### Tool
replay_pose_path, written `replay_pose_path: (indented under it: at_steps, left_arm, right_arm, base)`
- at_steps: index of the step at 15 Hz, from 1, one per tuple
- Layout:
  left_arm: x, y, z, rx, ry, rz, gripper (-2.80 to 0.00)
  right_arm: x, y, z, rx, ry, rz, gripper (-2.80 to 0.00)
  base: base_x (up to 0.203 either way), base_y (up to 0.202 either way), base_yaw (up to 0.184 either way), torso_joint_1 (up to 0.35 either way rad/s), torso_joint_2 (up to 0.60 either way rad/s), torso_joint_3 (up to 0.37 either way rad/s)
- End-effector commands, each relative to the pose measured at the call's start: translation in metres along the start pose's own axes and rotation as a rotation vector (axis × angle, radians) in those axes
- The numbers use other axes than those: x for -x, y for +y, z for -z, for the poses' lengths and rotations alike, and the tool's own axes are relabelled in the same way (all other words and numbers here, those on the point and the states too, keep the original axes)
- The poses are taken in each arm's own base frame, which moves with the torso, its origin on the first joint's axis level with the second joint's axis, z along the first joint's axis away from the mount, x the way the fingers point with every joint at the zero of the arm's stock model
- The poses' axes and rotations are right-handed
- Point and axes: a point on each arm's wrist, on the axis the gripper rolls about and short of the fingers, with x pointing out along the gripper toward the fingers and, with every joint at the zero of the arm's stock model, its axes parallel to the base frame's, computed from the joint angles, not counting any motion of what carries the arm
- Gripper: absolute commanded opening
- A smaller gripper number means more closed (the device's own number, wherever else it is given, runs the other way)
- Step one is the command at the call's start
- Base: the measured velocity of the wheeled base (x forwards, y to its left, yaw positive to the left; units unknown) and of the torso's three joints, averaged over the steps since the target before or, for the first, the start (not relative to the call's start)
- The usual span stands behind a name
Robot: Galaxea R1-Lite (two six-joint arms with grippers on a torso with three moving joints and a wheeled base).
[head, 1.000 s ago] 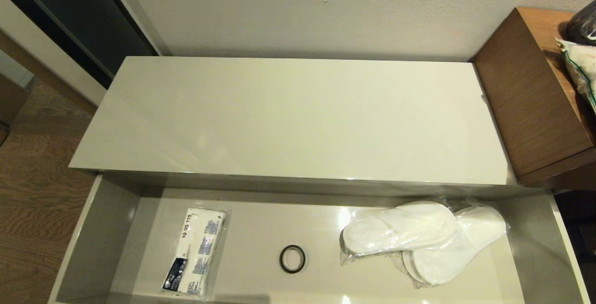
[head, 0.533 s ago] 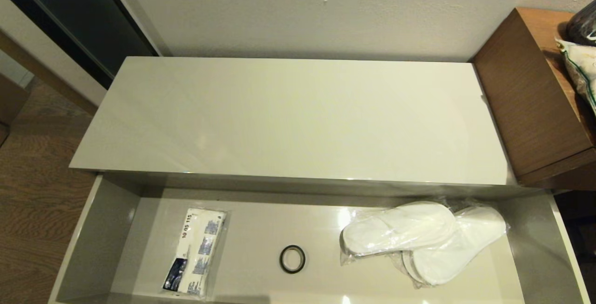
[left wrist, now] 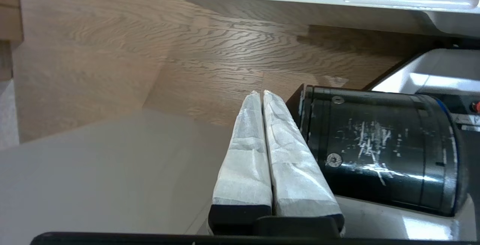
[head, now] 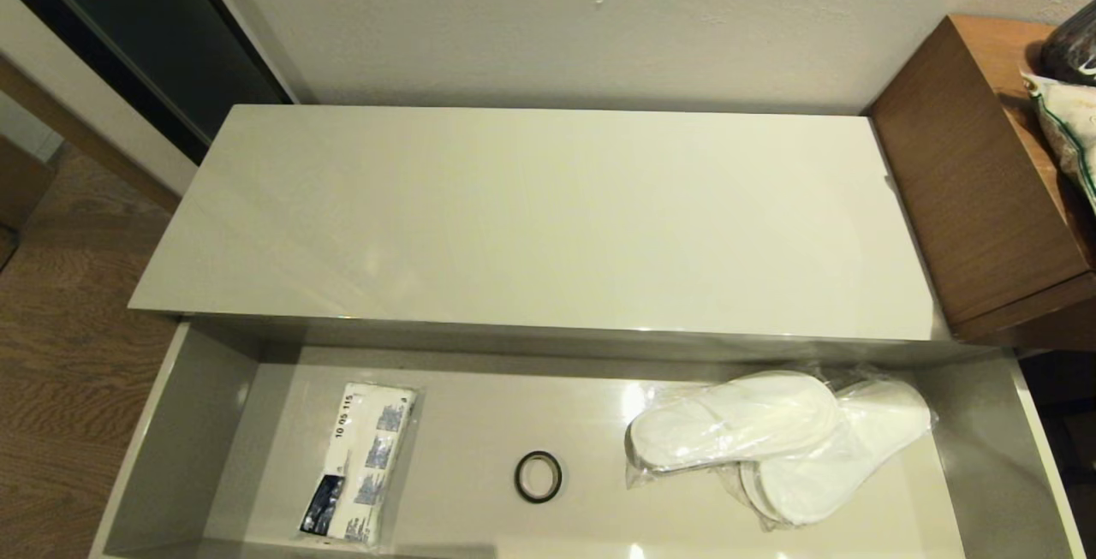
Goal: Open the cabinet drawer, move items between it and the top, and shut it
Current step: Close the drawer
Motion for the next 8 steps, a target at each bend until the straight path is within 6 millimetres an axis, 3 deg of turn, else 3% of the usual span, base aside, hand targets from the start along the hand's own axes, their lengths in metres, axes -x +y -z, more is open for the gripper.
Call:
replay_pose_path:
  at_steps: [1,8]
  left_arm:
    - [-0.0173,-0.0051,0.0136,-0.035,0.122,-0.03,-2.8]
    - [-0.0201,-0.0048,0.0136,-0.034,0.127,-0.078,-2.8]
  right_arm:
    - [-0.0001,0.0,0.0,0.0,0.002,-0.001,-2.8]
    - [-0.0001,0.0,0.0,0.0,0.001,-0.001,-2.8]
  base:
    - [0.0,0.0,0.0,0.0,0.0,0.0]
    - [0.0,0.0,0.0,0.0,0.0,0.0]
